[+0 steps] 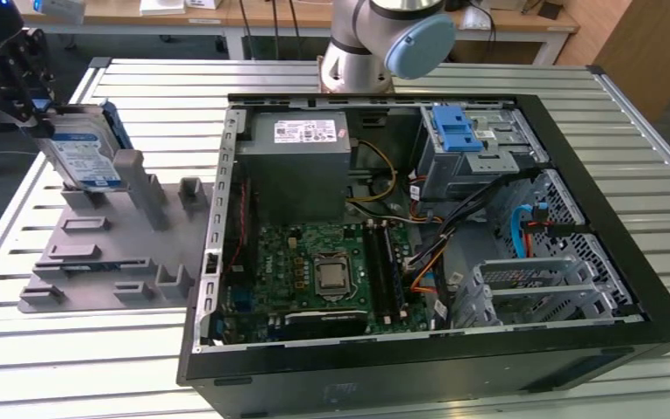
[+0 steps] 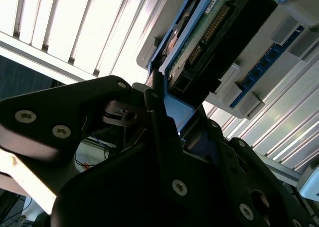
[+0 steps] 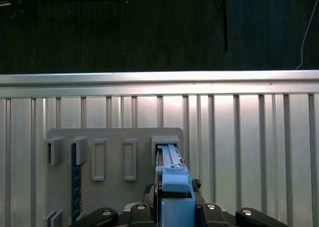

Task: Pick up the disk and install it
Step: 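Pick up the disk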

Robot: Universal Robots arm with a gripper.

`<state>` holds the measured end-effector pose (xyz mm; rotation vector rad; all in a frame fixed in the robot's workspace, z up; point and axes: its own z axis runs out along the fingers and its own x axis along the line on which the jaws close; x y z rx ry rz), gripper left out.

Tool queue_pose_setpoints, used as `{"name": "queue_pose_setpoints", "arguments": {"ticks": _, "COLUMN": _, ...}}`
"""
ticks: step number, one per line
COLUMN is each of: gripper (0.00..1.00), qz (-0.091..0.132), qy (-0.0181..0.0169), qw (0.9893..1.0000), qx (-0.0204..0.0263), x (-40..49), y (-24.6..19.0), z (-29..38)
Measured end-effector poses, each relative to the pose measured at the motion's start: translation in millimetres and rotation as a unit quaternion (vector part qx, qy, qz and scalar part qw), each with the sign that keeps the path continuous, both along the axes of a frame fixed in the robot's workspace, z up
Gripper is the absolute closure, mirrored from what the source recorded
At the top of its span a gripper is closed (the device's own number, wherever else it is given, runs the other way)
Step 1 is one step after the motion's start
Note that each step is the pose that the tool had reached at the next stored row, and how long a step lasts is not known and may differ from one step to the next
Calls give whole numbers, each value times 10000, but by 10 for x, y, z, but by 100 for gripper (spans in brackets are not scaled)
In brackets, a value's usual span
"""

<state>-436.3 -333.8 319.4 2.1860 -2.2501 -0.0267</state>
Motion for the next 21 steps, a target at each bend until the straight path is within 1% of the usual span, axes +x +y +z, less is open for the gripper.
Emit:
{"name": "queue_pose_setpoints", "arguments": {"ticks": 2, "gripper": 64, "qz": 0, "qy": 1, "qw": 10000, "qx": 0, "x": 0, "y": 0, "z": 5}}
{"name": "queue_pose_setpoints", "arguments": {"ticks": 9, "gripper": 64, "qz": 0, "qy": 0, "qw": 10000, "qx": 9, "x": 0, "y": 0, "z": 59}}
{"name": "queue_pose_setpoints", "arguments": {"ticks": 21, "gripper": 64, "qz": 0, "qy": 0, "qw": 10000, "qx": 12, "x": 0, "y": 0, "z": 168}}
